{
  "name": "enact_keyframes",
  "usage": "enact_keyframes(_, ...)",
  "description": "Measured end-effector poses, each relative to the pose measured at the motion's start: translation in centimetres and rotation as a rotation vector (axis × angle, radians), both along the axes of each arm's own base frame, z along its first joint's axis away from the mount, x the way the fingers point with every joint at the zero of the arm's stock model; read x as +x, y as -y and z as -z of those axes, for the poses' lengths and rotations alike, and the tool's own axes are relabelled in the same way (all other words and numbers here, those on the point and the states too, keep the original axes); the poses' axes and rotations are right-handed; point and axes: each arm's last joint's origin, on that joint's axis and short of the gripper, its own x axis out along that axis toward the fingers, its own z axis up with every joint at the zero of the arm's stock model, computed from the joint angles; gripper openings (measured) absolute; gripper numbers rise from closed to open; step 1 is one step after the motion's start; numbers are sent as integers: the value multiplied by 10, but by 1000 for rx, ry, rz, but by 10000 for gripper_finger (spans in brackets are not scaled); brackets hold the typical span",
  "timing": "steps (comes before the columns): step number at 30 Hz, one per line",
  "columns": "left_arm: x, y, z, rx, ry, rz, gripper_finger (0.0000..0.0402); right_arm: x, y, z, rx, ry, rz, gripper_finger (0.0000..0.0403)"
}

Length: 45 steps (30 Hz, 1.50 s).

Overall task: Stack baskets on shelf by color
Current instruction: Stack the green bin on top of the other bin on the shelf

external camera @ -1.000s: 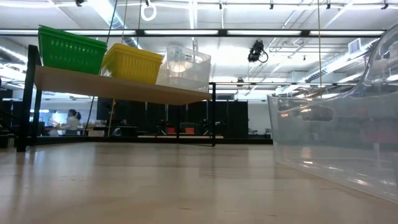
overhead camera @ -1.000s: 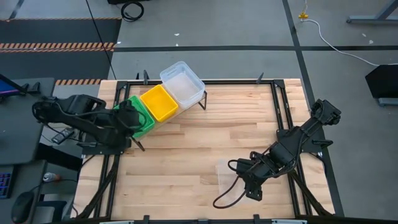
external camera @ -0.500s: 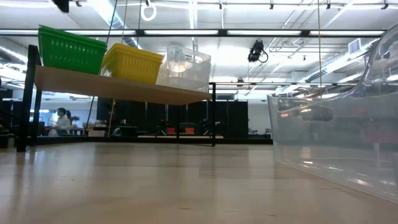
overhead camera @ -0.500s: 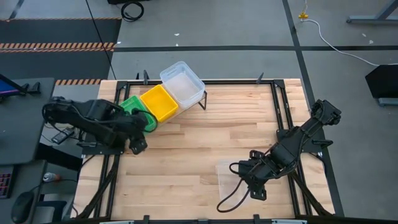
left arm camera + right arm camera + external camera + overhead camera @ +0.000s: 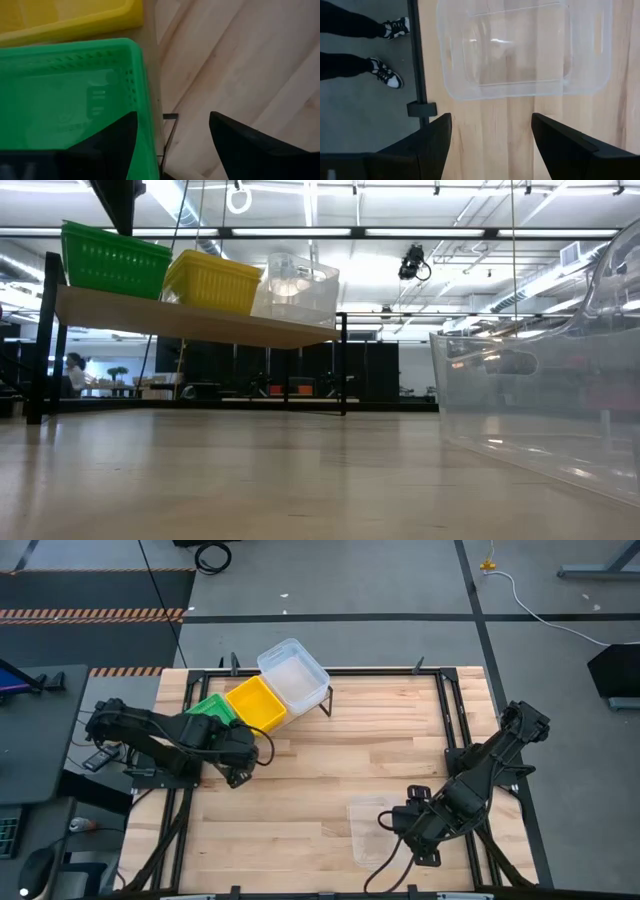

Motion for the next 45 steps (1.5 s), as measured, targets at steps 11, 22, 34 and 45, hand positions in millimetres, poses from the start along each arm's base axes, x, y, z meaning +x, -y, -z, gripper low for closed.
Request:
enact_keyframes(11, 10, -2, 10, 71, -36, -20, 256, -6, -6, 0, -9, 3, -20, 278)
enact_keyframes(22, 14, -5, 20, 91, -71, -45, 228, -7, -5, 0, -18, -7, -19, 278)
enact_keyframes(34, 11, -5, 34, 85, -128, -53, 176, -7, -5, 0, -18, -7, -19, 278)
enact_keyframes(45, 11, -4, 34, 60, -128, -75, 27, -7, -5, 1, -23, -8, -23, 278)
